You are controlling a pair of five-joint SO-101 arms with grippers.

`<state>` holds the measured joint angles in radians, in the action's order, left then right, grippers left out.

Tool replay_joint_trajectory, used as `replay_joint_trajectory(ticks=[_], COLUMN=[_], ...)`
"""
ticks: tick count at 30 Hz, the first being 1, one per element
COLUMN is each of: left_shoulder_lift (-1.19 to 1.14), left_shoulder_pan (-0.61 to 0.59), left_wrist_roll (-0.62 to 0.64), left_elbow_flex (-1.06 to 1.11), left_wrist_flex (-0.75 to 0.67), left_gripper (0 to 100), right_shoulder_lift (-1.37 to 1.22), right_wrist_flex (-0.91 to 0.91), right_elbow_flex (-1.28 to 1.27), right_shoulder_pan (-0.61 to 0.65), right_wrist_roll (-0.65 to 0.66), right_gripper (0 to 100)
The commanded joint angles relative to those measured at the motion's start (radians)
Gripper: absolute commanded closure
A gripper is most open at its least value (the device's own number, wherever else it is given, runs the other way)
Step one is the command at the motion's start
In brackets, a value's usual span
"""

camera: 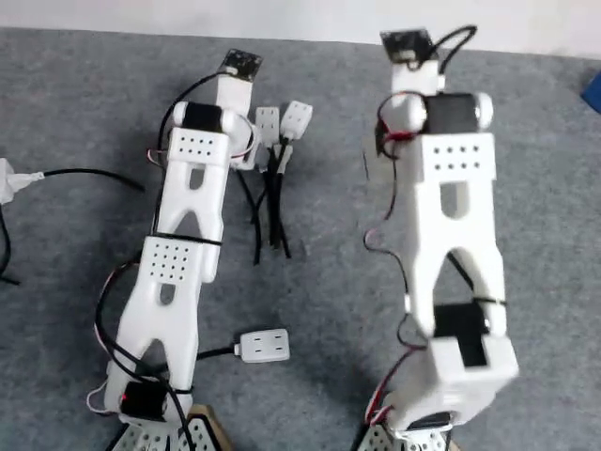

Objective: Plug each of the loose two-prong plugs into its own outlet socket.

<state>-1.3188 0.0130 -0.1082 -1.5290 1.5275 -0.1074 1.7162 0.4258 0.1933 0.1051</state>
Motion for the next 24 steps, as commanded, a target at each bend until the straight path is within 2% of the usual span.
replay_joint_trajectory(ticks=[1, 7, 10, 18, 24], left_shoulder_lift=[0.012, 0.013, 0.005, -0.019, -0.028], left_shoulder_pan=[-0.031, -0.038, -0.041, -0.091, -0.125], left_wrist_roll=[0.011, 0.011, 0.011, 0.011, 0.014], left_elbow_flex=[0.044, 0.081, 0.085, 0.131, 0.133], left_wrist_flex=[-0.064, -0.08, -0.08, -0.094, -0.094], left_gripper=[74, 74, 74, 74, 79], right_shoulder_lift=[0.166, 0.455, 0.507, 0.516, 0.518], right_wrist_flex=[-0.208, -0.68, -0.819, -0.863, -0.863], right_elbow_flex=[-0.384, -1.09, -1.291, -1.363, -1.363], right_shoulder_pan=[-0.021, -0.028, -0.027, -0.108, -0.125], right_wrist_roll=[0.02, 0.015, -0.008, -0.029, -0.029], right_gripper=[71.6, 71.4, 71.4, 71.4, 71.4])
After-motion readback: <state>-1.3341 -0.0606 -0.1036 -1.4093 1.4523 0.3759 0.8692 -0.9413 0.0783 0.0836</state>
